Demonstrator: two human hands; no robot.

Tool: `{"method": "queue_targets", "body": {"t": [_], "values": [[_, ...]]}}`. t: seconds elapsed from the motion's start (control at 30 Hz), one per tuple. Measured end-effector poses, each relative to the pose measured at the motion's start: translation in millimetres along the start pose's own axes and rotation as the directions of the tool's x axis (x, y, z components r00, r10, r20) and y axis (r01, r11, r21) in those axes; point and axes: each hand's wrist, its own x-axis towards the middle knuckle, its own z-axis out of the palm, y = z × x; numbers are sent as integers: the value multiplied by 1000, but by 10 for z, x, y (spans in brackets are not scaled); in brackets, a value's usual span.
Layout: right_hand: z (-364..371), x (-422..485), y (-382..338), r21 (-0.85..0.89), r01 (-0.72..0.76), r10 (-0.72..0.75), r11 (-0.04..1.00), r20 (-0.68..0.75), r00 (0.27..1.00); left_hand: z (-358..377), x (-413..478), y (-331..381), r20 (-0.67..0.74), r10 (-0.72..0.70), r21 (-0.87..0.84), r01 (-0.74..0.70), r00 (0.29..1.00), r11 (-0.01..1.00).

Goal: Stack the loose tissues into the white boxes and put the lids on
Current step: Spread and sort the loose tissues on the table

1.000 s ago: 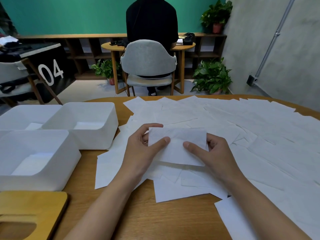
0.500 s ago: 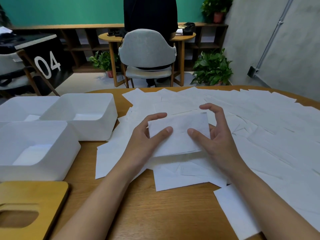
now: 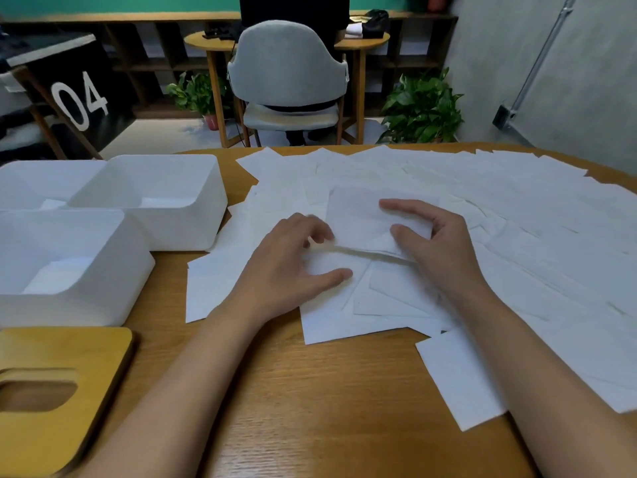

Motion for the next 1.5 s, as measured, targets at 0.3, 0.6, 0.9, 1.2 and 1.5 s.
{"method": "queue_targets", "body": {"t": [0.3, 0.6, 0.9, 1.2, 1.5], "values": [[12, 20, 45, -71, 46, -48, 996, -30, 998, 149, -15, -21, 94, 119, 100, -128, 988, 987], [0, 50, 45, -34, 69, -71, 997, -66, 995, 24, -75, 117, -18, 140, -66, -141, 990, 988], [16, 19, -8, 155, 17, -33, 988, 101, 994, -115, -59, 187, -159, 31, -400, -93, 987, 912], [88, -61, -12, 90, 20, -32, 996, 126, 992, -47, 9, 94, -233, -151, -444, 33, 961, 896], [112, -79, -76, 110, 53, -76, 992, 211, 975, -75, 20, 190, -290, -150, -454, 2, 945, 891]]}}
